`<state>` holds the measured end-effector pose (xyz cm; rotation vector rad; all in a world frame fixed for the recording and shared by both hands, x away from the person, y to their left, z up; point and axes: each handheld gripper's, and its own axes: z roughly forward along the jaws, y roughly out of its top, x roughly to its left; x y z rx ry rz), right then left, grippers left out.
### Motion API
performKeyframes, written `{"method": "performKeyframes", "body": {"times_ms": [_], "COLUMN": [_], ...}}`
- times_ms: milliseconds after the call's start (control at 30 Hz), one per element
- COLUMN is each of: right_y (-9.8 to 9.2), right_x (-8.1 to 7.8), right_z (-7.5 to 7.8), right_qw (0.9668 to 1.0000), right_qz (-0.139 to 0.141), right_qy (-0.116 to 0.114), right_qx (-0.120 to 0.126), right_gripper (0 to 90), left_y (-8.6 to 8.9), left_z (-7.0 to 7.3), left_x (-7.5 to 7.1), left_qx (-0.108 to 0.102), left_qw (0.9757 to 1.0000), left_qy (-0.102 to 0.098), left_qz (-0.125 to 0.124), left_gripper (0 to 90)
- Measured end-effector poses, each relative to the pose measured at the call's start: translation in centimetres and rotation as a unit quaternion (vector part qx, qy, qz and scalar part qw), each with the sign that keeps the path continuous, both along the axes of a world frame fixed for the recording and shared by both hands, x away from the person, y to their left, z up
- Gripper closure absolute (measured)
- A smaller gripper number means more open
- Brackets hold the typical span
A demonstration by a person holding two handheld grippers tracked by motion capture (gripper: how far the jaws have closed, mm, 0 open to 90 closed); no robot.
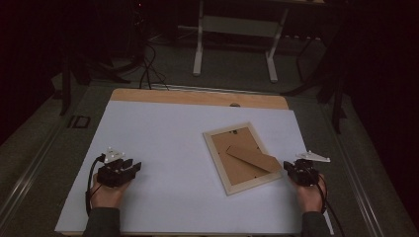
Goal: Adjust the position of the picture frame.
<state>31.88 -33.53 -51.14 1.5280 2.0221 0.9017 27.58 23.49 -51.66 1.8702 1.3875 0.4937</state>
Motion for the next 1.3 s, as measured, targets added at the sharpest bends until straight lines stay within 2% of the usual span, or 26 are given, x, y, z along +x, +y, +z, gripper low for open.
{"method": "performKeyframes", "body": {"times_ms": [133, 300, 600, 800, 933, 1100, 1300], "right_y": [0.5, 0.8, 1.1, 1.2, 1.5, 1.8, 2.3], "right_x": [0.1, 0.1, 0.1, 0.0, 0.0, 0.0, 0.0], "right_z": [-0.4, -0.7, -1.2, -1.2, -1.4, -1.5, -1.5], "right_qw": [0.9999, 0.9998, 0.9995, 0.9995, 0.9994, 0.9993, 0.9991], "right_qz": [0.007, 0.011, 0.014, 0.012, 0.016, 0.019, 0.026], "right_qy": [0.008, 0.015, 0.027, 0.029, 0.030, 0.032, 0.034], "right_qx": [-0.003, -0.002, -0.004, -0.004, -0.006, 0.001, 0.006], "right_gripper": [89.8, 89.8, 89.9, 89.9, 89.9, 90.0, 90.0], "left_y": [0.1, 0.2, 0.3, 0.0, 0.1, 0.0, -0.3], "left_z": [-0.1, -0.3, -0.2, -0.1, 0.0, 0.0, 0.1], "left_x": [0.1, 0.2, 0.1, 0.1, 0.1, 0.1, 0.0], "left_qx": [-0.006, -0.003, -0.009, -0.006, -0.005, -0.004, -0.018], "left_qw": [1.0000, 1.0000, 0.9999, 1.0000, 0.9999, 0.9998, 0.9998], "left_qy": [0.004, 0.007, 0.003, -0.001, -0.003, -0.003, 0.000], "left_qz": [0.002, 0.002, 0.007, 0.006, 0.015, 0.017, -0.002], "left_gripper": [60.7, 59.0, 57.1, 57.4, 59.5, 60.2, 63.3]}}
